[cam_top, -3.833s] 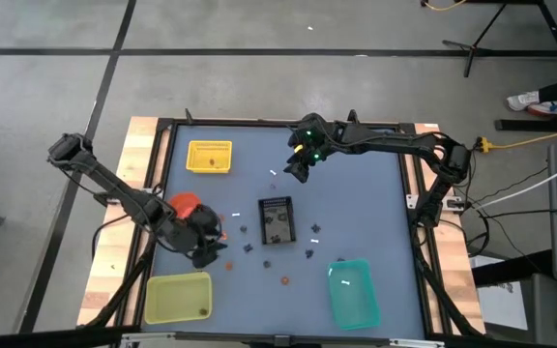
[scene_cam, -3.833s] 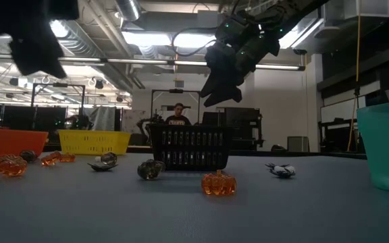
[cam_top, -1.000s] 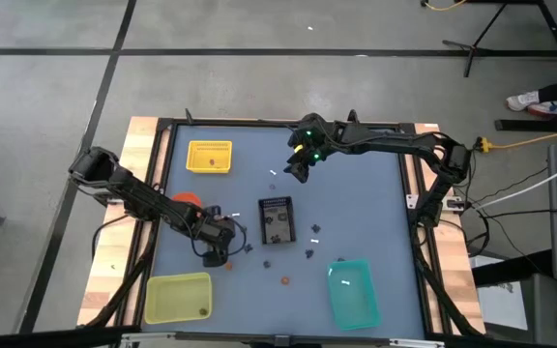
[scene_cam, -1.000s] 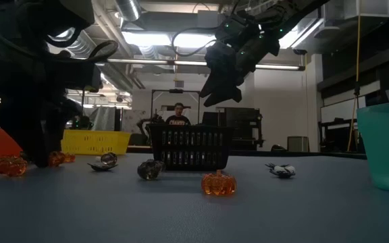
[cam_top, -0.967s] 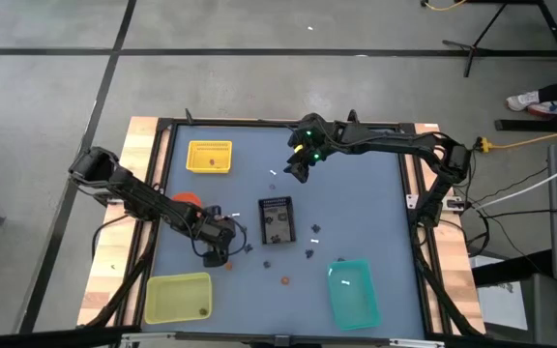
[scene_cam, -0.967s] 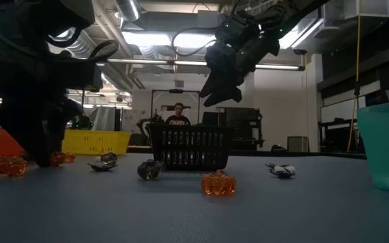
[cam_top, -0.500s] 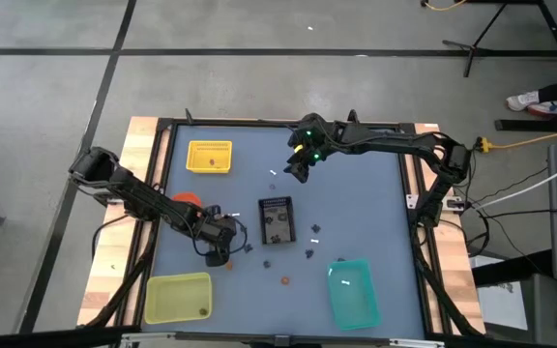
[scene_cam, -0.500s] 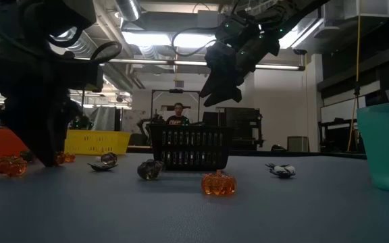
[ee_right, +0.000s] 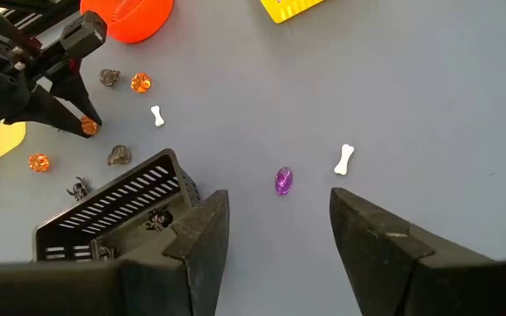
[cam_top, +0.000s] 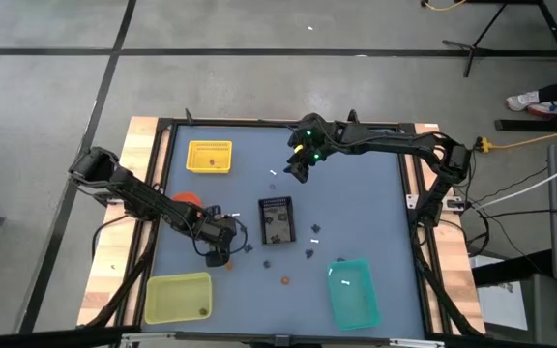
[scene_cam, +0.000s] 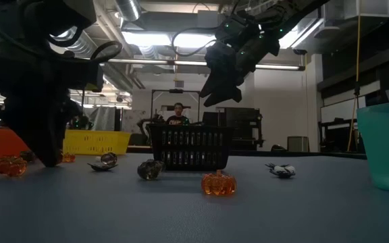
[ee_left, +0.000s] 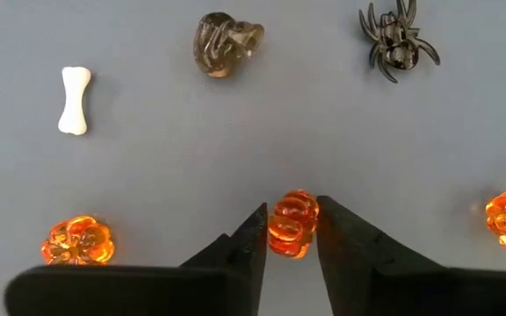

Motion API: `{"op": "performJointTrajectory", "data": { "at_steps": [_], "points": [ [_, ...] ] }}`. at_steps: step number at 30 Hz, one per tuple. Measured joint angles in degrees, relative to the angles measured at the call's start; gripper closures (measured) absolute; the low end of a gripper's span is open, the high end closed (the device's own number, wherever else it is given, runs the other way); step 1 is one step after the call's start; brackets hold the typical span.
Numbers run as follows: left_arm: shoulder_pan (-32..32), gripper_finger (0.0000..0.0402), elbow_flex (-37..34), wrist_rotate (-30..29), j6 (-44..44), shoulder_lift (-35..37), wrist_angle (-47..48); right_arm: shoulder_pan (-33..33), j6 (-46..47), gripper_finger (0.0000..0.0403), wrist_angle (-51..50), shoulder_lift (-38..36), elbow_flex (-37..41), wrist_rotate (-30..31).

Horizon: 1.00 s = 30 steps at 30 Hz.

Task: Sort Halloween decoration
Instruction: Put the orange pumpkin toy into the orange bin

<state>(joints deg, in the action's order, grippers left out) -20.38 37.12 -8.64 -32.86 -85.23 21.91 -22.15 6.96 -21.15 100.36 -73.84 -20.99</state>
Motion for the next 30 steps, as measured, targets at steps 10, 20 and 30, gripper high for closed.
{"op": "performJointTrajectory", "data": {
  "at_steps": [10, 20, 30],
  "points": [
    [0.0, 0.0344, 0.0, 0.0, 0.0, 0.0, 0.0, 0.0, 0.0, 0.0205, 0.0, 0.0, 0.0, 0.0],
    [0.0, 0.0359, 0.0, 0.8, 0.0, 0.8, 0.1, 0.0, 0.0, 0.0205, 0.0, 0.0, 0.0, 0.0],
    [0.5, 0.0363, 0.0, 1.0, -0.1, 6.7, 2.0, 0.0, 0.0, 0.0205, 0.0, 0.0, 0.0, 0.0]
  ]
}}
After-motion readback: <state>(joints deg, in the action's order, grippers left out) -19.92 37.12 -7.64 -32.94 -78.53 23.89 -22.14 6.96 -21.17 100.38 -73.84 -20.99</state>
